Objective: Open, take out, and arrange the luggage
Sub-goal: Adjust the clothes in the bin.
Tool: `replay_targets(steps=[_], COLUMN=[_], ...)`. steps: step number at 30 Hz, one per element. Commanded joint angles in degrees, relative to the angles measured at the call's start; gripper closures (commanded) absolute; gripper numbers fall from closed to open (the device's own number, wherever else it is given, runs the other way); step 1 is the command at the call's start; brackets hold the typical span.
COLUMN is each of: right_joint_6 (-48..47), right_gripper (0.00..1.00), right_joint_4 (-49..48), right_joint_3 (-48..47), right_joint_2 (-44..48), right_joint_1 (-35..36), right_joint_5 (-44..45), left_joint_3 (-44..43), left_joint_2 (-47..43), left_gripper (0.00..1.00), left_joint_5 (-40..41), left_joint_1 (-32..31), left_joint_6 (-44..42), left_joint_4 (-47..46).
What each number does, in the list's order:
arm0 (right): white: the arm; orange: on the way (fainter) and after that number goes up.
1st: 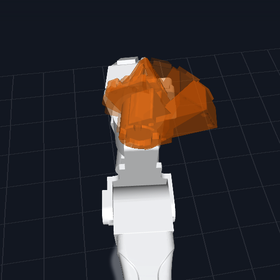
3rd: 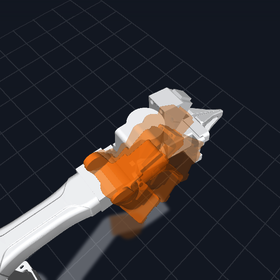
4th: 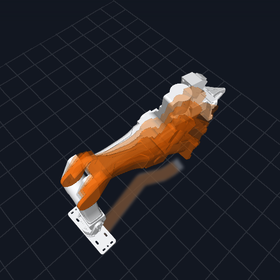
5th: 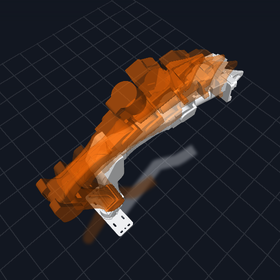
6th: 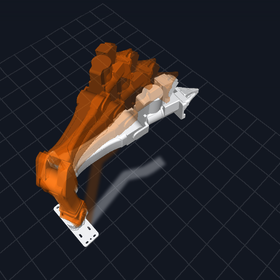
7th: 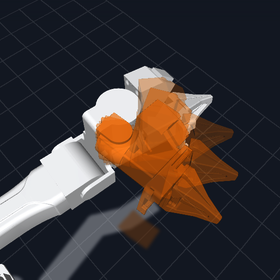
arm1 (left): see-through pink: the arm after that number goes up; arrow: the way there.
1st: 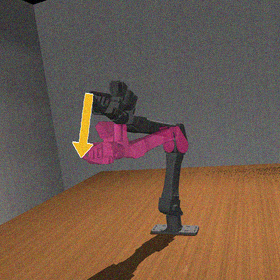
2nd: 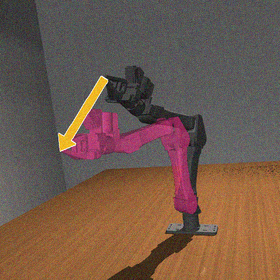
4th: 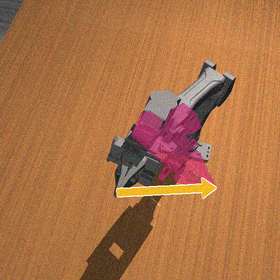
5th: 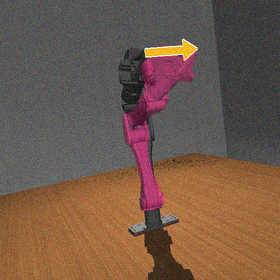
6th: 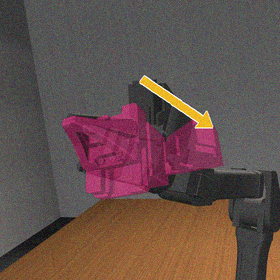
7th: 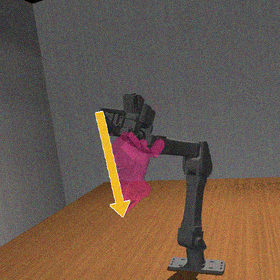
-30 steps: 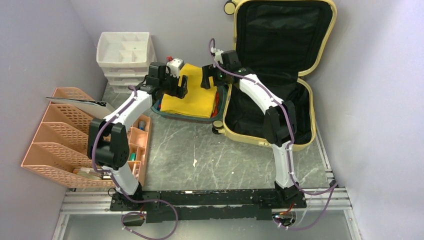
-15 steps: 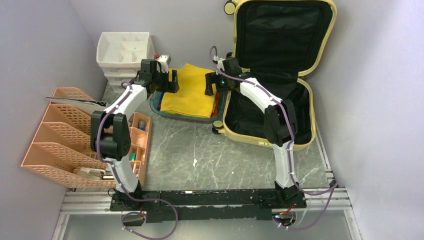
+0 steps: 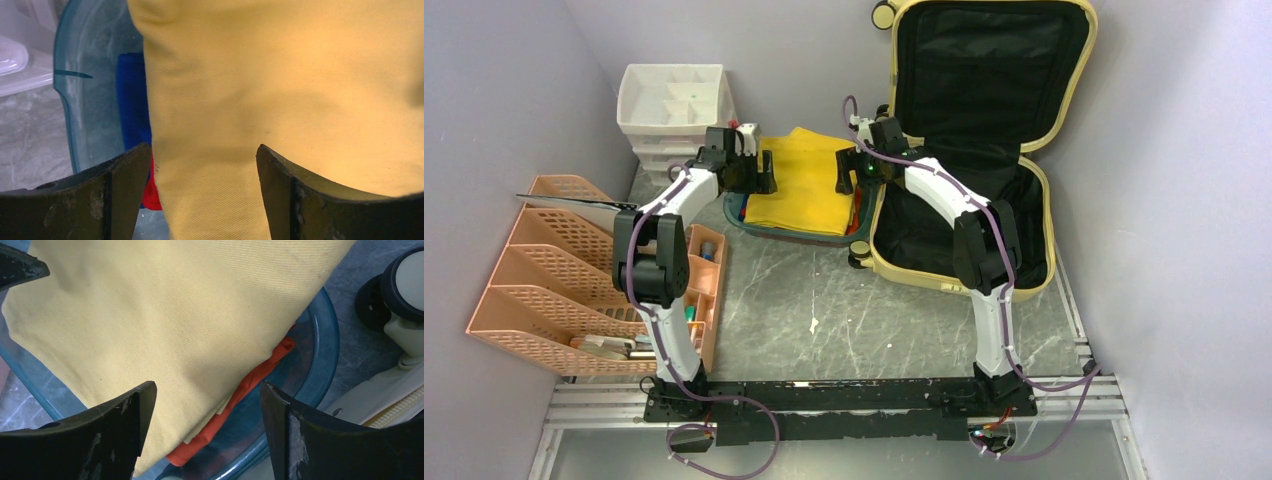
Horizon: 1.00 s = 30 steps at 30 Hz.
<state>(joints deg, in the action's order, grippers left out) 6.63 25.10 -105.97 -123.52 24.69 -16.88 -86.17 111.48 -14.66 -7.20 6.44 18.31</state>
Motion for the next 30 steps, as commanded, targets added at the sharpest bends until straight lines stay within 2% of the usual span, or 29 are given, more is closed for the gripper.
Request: replay_targets(steps=[1,16,22,28,30], right_joint_6=[-1.3,-2.2,-2.3,-2.6,-2.6], right_gripper=[0.22,0.22,0.23,0.23,0.23], right_joint_4=[-2.2,-2.1,-1.7,-1.6,-1.5], right_joint_3=[0.2,0.6,0.2,-0.3,-0.5], right_joint_2=[3.4,2.9,2.2,2.0,2.0], right_joint_1=[0.3,0.9,1.2,1.4,1.5], right_joint_5=[0.5,0.9,1.3,1.7,1.8], left_joint_3=[-1.6,-3.4,-3.2,-2.5,-2.6], left_joint_2=[0.2,5.1,5.5,3.5,3.2], left_gripper=[0.19,0.21,0.37,0.58,0.68], left_joint_5=[2.7,-3.6,-8.0,-10.9,-12.0], left_joint_1=[0.0,1.7,3.6,3.8,3.8], left_joint_6=[-2.1,2.2,4.2,5.9,6.5], left_joint_4=[-2.6,-1.6,-2.9,-4.5,-4.6])
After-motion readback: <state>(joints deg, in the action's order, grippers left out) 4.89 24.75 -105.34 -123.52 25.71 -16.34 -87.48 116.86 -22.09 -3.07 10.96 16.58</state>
